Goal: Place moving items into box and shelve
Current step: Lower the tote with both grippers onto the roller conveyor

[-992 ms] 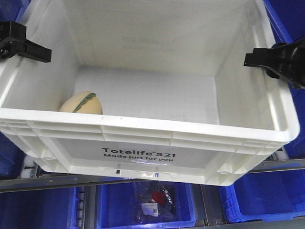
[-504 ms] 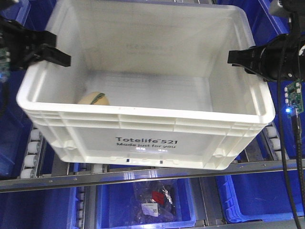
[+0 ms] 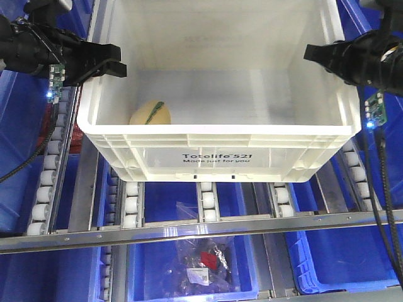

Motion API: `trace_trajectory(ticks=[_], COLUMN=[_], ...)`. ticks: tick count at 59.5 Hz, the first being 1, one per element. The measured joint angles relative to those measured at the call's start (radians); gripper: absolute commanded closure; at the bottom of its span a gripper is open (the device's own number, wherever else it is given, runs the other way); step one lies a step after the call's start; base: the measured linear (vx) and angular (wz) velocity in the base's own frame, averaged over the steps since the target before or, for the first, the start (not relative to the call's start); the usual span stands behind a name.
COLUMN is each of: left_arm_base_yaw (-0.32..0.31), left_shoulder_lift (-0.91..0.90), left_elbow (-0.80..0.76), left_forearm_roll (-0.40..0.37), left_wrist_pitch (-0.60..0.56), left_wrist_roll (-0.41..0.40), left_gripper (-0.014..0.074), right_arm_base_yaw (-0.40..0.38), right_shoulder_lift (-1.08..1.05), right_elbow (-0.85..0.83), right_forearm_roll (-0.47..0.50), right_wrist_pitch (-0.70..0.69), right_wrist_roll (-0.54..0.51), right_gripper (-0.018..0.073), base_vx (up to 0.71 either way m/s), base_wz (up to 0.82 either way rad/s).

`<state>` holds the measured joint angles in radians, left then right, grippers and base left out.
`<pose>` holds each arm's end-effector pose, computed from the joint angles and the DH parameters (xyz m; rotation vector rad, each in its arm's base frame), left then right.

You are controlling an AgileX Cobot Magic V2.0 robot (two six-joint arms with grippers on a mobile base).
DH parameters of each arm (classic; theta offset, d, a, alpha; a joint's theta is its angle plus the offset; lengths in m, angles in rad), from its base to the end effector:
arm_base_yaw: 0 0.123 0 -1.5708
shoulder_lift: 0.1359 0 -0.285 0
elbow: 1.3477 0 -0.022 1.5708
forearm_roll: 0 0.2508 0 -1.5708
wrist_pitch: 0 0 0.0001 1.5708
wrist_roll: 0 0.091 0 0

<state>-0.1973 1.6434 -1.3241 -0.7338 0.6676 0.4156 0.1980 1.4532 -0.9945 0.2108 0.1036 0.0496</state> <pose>0.3534 -0.1092 0.3083 0.2136 2.3404 -0.6959 0.3210 0.0664 0.2959 0.0494 2.0569 0.3069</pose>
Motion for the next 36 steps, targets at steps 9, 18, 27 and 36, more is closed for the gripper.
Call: trace_trajectory(ticks=[9,18,27,36], left_arm_base_yaw=[0.000,0.000,-0.005,-0.007], left_shoulder_lift=[0.001,0.001,-0.002,-0.005], left_elbow=[0.000,-0.001,-0.002,-0.002], left_forearm_roll=[-0.002,-0.009,-0.027,-0.018], left_wrist_pitch=[-0.014,-0.019,-0.015,-0.013], left_wrist_roll=[-0.005,0.014,0.035,0.074], left_gripper=[0.0325,0.0143,0.0042,0.0030], right_arm_base_yaw=[0.000,0.000,0.010,0.025], right_shoulder_lift=[0.029,0.039,0.034,0.024], right_elbow=[-0.005,-0.006,-0.013,-0.013], right_forearm_roll=[0.026,0.043,0.049,0.047], right_wrist_pitch=[-0.048,-0.059,-0.040,-0.025], right_wrist_roll=[0.000,-0.001,-0.001,-0.008], right_gripper=[0.0358,0.0186,0.0001,-0.0096], base_vx=[0.00,0.00,0.00,0.00], base_wz=[0.00,0.00,0.00,0.00])
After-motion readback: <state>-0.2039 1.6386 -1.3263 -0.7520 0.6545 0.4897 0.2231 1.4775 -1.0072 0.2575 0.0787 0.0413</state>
